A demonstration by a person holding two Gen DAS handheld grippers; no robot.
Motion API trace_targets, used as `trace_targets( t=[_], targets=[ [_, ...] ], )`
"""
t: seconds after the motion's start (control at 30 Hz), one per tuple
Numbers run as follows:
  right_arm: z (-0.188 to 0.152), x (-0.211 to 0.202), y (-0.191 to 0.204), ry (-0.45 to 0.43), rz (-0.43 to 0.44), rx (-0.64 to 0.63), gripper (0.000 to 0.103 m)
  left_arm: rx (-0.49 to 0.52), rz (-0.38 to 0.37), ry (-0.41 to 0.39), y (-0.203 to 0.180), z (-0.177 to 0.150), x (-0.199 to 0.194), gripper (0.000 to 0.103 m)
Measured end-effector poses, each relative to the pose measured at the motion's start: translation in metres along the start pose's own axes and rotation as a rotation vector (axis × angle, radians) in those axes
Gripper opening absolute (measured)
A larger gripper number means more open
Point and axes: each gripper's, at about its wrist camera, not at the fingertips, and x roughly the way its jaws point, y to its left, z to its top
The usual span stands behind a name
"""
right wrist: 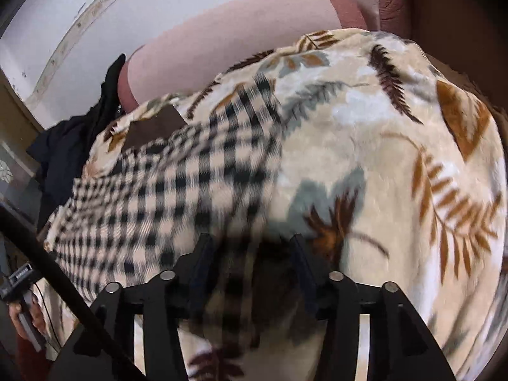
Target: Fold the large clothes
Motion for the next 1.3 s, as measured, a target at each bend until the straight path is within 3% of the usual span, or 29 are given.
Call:
trace_targets(
  t=[0.17, 0.3, 0.37, 0.4, 0.43, 0.47, 0.5, 0.53, 0.63, 0.77, 0.97, 1.13, 1.2, 1.27, 1.3],
  targets=[
    [-0.018, 0.003, 0.001, 0.016, 0.005, 0.016, 0.057, 0.017, -0.015, 0.026, -0.004, -0.007, 0.004, 0.063],
    [-0.023, 0.012, 0.001, 0.027, 0.034, 0.031, 0.057, 0.084, -0.045, 0.068, -0.015, -0.016, 0.008, 0.063],
    [-0.024, 0.017, 0.001, 0.033, 0.071, 0.044, 0.056, 0.121, -0.012, 0.092, -0.021, -0.021, 0.013, 0.061],
    [-0.025, 0.019, 0.002, 0.032, 0.094, 0.049, 0.053, 0.133, 0.018, 0.108, -0.023, -0.023, 0.016, 0.045],
    [-0.025, 0.021, 0.001, 0.036, 0.124, 0.054, 0.035, 0.133, 0.019, 0.125, -0.023, -0.024, 0.019, 0.022],
    [-0.024, 0.022, 0.001, 0.043, 0.150, 0.062, 0.013, 0.123, 0.005, 0.134, -0.023, -0.024, 0.020, 0.013],
    [-0.024, 0.021, 0.001, 0.042, 0.166, 0.068, 0.006, 0.106, 0.004, 0.130, -0.022, -0.022, 0.018, 0.010],
    [-0.024, 0.017, 0.002, 0.038, 0.177, 0.066, 0.006, 0.099, 0.006, 0.118, -0.021, -0.020, 0.014, 0.005],
    [-0.019, -0.004, 0.001, 0.025, 0.207, 0.054, 0.005, 0.089, -0.011, 0.062, -0.019, -0.009, -0.007, 0.005],
    [-0.016, -0.033, -0.006, 0.004, 0.183, 0.011, 0.004, 0.085, -0.041, 0.029, -0.014, -0.002, -0.027, 0.005],
    [-0.038, -0.008, -0.024, 0.114, 0.136, 0.031, 0.004, 0.109, 0.023, 0.114, -0.009, -0.013, -0.004, 0.005],
    [-0.042, -0.001, -0.031, 0.141, 0.147, 0.046, 0.005, 0.130, 0.044, 0.154, -0.006, -0.020, 0.005, 0.007],
    [-0.040, -0.002, -0.039, 0.152, 0.152, 0.069, 0.007, 0.133, 0.036, 0.158, -0.002, -0.019, 0.003, 0.011],
    [-0.036, -0.009, -0.050, 0.125, 0.156, 0.113, 0.023, 0.146, 0.036, 0.148, -0.001, -0.016, -0.003, 0.018],
    [-0.032, -0.018, -0.056, 0.088, 0.151, 0.136, 0.025, 0.145, 0.043, 0.132, 0.000, -0.014, -0.009, 0.024]
  ],
)
